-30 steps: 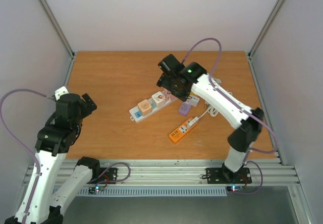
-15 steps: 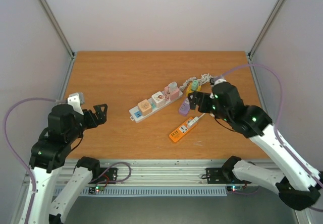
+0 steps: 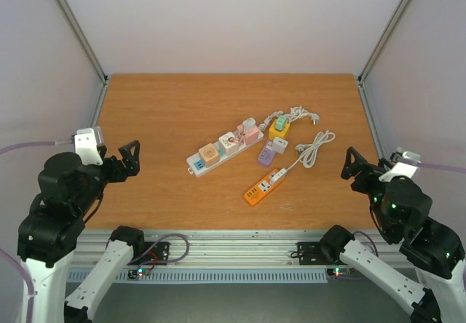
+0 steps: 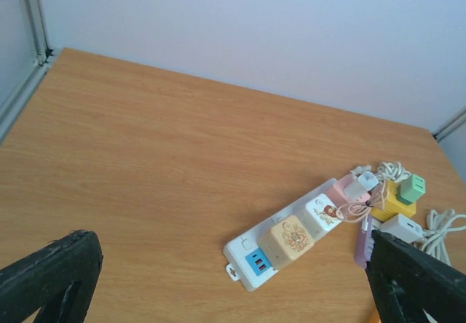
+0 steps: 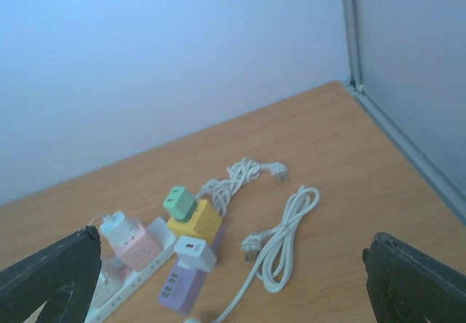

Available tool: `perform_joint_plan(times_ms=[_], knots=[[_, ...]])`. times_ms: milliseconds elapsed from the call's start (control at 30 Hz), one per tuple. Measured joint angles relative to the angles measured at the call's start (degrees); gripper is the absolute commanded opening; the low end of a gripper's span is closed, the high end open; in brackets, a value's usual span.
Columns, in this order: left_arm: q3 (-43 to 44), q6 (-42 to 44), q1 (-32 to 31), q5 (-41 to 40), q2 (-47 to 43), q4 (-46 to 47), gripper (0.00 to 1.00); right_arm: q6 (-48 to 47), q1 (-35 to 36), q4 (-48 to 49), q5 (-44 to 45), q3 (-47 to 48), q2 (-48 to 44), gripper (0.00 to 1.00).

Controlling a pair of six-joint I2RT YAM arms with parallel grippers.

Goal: Insert the plug

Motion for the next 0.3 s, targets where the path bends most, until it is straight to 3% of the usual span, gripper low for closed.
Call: perform_joint_plan(times_ms=[300], knots=[[0.2, 1.7, 0.0, -1.1, -0.2, 0.0, 0.99, 0.2, 0.0, 0.0, 5.0, -3.1, -3.1, 0.99]])
